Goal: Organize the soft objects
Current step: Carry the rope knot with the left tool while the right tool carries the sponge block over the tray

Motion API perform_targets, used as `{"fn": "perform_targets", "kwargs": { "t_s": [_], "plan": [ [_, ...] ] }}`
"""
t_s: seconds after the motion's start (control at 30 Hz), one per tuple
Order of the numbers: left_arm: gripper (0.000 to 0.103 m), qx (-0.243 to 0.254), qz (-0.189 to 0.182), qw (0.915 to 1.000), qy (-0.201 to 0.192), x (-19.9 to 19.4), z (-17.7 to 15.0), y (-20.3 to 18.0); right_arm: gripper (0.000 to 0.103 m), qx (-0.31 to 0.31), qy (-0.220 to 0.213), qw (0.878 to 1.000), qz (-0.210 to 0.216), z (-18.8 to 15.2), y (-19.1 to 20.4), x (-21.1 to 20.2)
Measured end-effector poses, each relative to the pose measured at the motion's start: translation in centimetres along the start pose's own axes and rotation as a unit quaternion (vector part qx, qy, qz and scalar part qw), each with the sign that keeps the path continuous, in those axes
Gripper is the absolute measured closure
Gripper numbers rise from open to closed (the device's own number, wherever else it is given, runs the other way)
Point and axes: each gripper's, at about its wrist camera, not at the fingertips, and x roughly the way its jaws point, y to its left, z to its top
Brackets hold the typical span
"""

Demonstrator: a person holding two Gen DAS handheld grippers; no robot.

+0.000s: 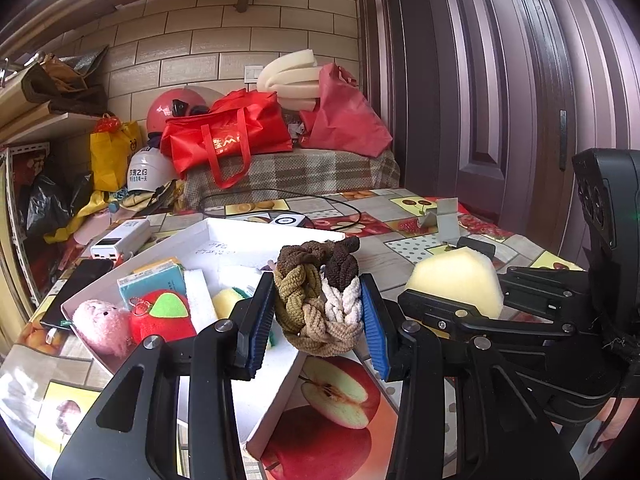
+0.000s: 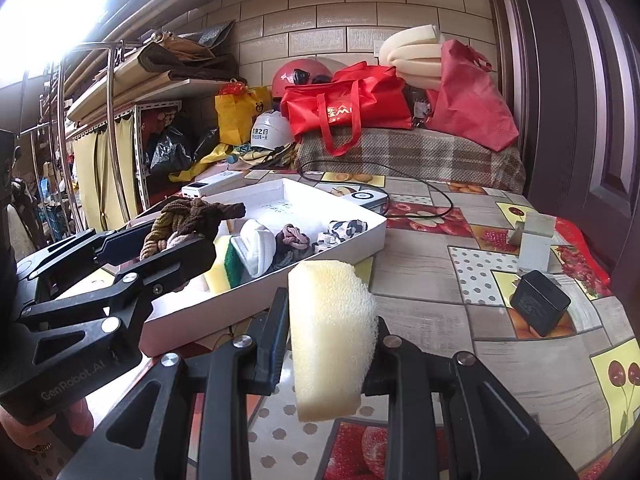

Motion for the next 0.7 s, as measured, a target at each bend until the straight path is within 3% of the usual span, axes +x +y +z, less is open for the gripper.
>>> {"fn": "perform_targets", "kwargs": {
  "t_s": [0.7],
  "plan": [
    [0.063, -0.030, 0.100, 0.9945, -0.006, 1.4, 0.2, 8.6, 0.076, 0.006, 0.005, 1.000, 0.015, 2.0, 2.8, 4.2]
  ]
}}
